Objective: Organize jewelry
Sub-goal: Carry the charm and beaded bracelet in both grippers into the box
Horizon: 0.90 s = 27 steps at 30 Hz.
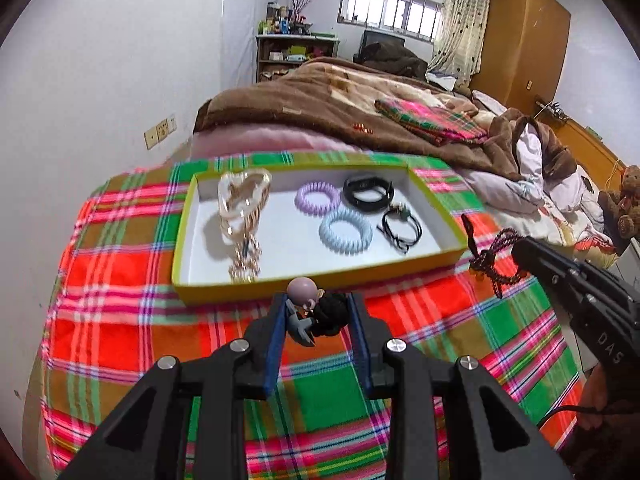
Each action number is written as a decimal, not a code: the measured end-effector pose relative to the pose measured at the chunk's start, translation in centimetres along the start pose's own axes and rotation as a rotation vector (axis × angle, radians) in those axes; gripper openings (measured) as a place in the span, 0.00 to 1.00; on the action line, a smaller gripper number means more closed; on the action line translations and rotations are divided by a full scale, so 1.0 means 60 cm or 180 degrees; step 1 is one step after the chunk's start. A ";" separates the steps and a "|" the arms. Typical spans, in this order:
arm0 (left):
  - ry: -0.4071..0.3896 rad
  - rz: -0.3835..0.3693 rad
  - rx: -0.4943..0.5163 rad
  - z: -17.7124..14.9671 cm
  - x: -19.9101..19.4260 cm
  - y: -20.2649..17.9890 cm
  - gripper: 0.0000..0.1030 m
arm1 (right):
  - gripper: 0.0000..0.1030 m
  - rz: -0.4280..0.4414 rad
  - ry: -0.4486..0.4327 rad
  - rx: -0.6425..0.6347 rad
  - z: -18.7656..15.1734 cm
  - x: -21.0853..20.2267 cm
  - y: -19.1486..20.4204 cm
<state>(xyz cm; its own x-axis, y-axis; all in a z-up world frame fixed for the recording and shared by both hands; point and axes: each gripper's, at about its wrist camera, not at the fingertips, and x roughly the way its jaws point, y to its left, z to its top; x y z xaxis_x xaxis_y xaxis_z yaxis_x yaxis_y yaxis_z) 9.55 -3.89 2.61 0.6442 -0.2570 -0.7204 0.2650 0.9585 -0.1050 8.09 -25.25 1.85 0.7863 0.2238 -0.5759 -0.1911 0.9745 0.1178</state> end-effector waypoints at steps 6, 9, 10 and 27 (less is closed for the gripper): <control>-0.0111 0.0010 0.0029 0.037 -0.007 0.005 0.30 | 0.04 0.0007 -0.0042 -0.0016 0.023 0.005 0.002; -0.0153 0.0006 0.0021 0.055 -0.006 0.011 0.30 | 0.04 0.0011 -0.0055 -0.0020 0.035 0.010 0.003; -0.0161 0.0004 0.0021 0.060 -0.006 0.013 0.30 | 0.04 0.0014 -0.0057 -0.0023 0.038 0.012 0.004; -0.0151 -0.0113 -0.0072 0.139 0.050 0.046 0.30 | 0.04 0.0074 -0.0009 0.0014 0.074 0.069 0.003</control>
<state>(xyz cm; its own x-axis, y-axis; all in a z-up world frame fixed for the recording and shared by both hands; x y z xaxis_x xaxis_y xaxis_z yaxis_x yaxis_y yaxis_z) 18.21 -3.05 5.87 0.6681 -0.2960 -0.6827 0.2724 0.9511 -0.1458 13.94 -24.05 3.07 0.7834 0.2463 -0.5706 -0.2067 0.9691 0.1346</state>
